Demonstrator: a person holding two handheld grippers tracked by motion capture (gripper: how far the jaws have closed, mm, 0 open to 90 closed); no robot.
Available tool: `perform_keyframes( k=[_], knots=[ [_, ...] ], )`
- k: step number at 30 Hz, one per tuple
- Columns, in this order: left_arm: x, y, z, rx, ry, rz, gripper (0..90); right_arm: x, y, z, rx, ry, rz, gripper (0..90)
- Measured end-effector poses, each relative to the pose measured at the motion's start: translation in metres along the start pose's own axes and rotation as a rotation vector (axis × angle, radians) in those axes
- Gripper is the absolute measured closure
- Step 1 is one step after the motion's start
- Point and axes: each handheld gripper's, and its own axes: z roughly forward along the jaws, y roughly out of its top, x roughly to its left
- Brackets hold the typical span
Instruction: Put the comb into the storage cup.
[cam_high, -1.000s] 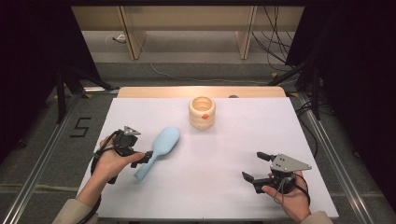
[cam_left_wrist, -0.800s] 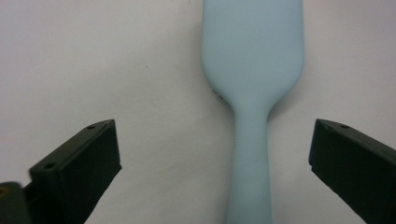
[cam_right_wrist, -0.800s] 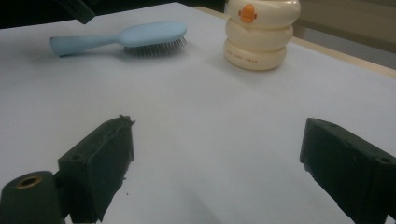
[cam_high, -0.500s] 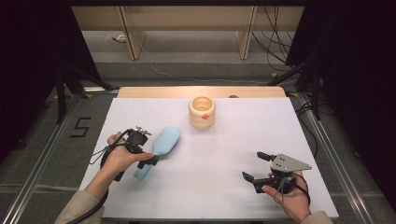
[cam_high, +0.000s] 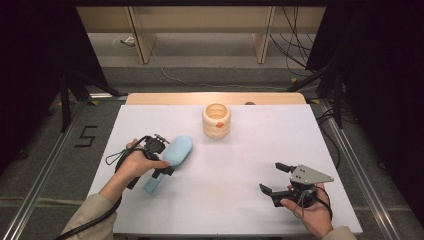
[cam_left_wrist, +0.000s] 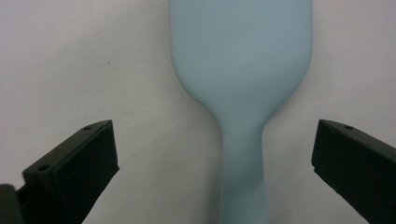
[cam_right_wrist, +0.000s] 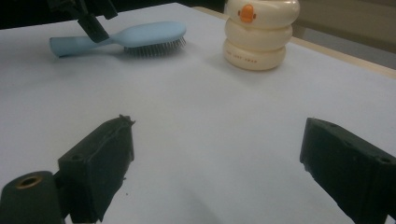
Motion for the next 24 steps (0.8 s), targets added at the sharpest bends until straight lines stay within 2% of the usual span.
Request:
perform_keyframes(
  k=[10, 24],
  knots=[
    [-0.001, 0.000, 0.008, 0.021, -0.016, -0.009, 5.8, 0.000, 0.000, 0.000, 0.000, 0.000, 0.000, 10.8],
    [0.000, -0.001, 0.014, 0.030, -0.047, -0.021, 21.6, 0.000, 0.000, 0.000, 0.001, 0.000, 0.002, 10.8]
  ],
)
